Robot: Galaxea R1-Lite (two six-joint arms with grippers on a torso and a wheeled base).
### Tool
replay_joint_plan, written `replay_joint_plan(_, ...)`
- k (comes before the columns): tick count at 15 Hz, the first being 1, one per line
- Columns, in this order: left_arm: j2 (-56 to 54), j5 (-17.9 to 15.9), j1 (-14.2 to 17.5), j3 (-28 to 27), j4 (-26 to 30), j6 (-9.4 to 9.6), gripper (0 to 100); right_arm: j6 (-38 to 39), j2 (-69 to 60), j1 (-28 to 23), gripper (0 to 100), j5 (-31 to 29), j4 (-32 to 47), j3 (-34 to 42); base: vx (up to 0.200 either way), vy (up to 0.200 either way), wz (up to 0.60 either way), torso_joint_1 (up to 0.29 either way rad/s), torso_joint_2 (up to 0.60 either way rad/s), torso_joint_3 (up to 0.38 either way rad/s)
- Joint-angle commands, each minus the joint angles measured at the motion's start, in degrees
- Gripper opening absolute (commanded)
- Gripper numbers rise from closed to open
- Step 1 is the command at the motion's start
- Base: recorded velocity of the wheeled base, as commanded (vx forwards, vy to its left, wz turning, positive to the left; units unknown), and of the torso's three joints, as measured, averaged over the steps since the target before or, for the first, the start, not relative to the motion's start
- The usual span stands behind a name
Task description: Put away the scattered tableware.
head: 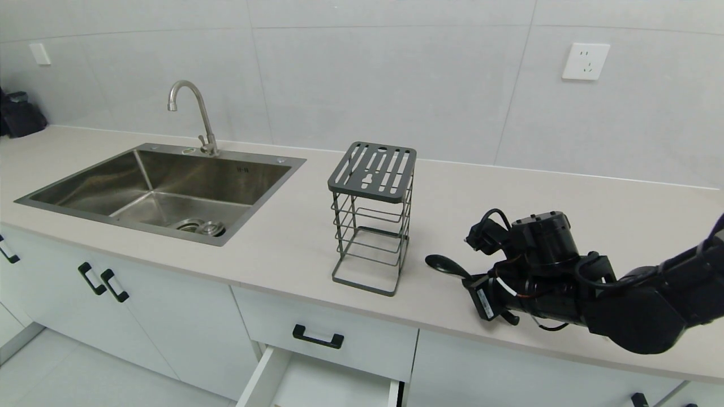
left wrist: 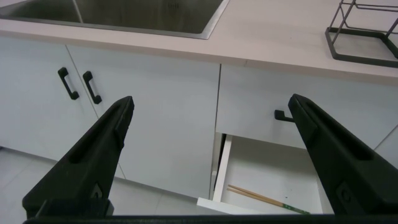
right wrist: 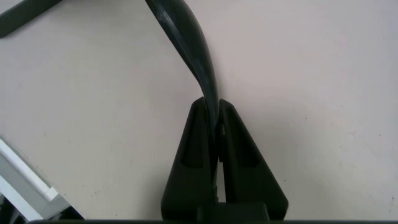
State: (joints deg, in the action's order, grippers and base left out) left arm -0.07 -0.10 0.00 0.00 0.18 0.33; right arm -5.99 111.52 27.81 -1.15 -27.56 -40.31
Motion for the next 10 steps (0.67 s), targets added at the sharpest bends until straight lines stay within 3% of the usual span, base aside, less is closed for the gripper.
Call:
replay_joint_plan(1,0.07,0.01,0.00,0.00,-0.01,0.02,100,0.01,-0.25,1.55,0,0.27,0.05,-0.03,0.000,0.000,0.00,0.000,0.00,0.000)
replay_joint_plan(10,0.07,0.01,0.00,0.00,-0.01,0.02,100,0.10,-6.40,1.72,0,0.35,-0.12,2.52,0.000,0.000,0.00,0.000,0.00,0.000)
